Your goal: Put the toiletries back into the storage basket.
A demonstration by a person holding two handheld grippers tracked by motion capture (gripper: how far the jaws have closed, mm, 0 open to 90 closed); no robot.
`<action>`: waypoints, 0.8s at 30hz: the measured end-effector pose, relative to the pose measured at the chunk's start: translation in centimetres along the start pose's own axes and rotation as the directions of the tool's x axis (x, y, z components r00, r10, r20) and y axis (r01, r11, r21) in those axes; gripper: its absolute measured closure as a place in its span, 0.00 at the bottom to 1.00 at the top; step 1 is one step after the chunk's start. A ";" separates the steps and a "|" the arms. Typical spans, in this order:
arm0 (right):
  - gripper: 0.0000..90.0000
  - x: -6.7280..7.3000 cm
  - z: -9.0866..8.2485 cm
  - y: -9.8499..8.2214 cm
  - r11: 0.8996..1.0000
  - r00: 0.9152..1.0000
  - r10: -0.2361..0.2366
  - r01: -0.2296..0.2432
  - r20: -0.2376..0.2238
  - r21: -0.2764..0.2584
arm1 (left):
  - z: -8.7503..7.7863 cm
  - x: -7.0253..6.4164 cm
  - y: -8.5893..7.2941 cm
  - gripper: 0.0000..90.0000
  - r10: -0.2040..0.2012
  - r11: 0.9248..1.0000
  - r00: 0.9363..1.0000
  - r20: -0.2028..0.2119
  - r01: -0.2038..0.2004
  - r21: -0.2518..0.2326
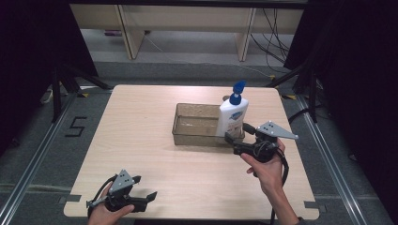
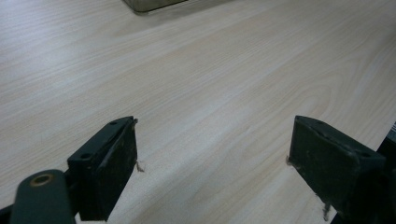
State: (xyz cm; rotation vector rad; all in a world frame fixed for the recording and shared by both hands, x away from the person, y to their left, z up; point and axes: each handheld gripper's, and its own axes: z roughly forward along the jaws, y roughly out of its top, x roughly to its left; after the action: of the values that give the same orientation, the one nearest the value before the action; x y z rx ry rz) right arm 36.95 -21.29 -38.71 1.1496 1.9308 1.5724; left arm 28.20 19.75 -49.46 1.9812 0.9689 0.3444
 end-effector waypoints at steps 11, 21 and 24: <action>0.20 0.2 0.1 -1.2 1.000 1.000 0.013 -0.012 -0.026 0.020 | 0.1 0.0 0.0 0.16 -0.010 1.000 1.000 0.010 0.010 -0.020; 0.19 0.2 0.0 -2.4 0.999 0.999 -0.002 0.003 -0.032 0.033 | 0.0 0.0 0.0 0.16 0.000 1.000 1.000 0.009 0.000 -0.014; 0.19 0.4 0.0 -2.7 0.999 0.999 0.025 -0.024 -0.036 0.035 | 0.0 0.0 0.0 0.16 0.001 1.000 1.000 0.008 -0.001 -0.014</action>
State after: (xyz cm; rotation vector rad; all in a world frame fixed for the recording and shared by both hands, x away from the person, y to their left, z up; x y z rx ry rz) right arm 35.78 -20.99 -41.19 1.1710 1.9818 1.5891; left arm 28.23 19.76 -49.47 1.9689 0.9582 0.3420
